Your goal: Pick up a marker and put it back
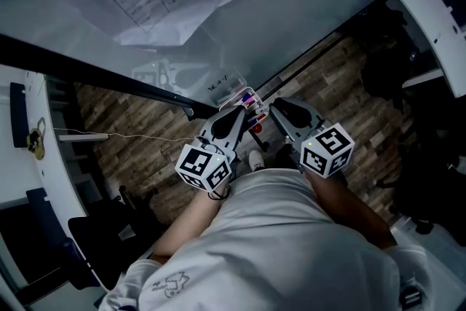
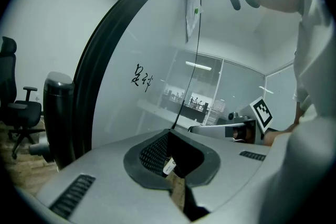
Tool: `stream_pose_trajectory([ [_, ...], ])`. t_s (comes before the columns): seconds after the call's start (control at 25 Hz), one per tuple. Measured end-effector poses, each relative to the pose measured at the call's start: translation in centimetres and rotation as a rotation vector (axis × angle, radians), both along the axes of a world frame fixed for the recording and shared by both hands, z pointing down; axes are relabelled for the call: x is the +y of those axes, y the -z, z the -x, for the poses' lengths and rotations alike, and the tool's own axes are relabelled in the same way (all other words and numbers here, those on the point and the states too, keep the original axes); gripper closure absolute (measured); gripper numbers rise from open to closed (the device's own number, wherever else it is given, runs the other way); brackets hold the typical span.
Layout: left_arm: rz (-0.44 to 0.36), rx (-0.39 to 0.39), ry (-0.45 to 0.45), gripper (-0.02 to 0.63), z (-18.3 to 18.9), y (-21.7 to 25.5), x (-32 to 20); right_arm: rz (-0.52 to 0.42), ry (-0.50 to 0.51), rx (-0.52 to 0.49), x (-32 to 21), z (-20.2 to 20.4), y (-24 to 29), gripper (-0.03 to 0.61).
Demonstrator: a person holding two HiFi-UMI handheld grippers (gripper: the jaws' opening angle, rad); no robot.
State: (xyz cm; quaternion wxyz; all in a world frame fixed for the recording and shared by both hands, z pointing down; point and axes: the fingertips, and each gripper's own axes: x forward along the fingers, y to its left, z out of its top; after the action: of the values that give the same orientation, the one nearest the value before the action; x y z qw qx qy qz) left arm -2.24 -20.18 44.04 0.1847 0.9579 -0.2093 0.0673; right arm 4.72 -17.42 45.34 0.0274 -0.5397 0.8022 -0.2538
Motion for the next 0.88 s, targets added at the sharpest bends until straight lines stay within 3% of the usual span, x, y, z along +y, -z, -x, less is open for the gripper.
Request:
stream_pose_trajectory([
  [0.88, 0.098, -0.063, -0.017, 0.609, -0.5, -4.2, -0.2, 0.090, -0.012, -0.065, -0.9, -0.5, -4.4, 0.503],
])
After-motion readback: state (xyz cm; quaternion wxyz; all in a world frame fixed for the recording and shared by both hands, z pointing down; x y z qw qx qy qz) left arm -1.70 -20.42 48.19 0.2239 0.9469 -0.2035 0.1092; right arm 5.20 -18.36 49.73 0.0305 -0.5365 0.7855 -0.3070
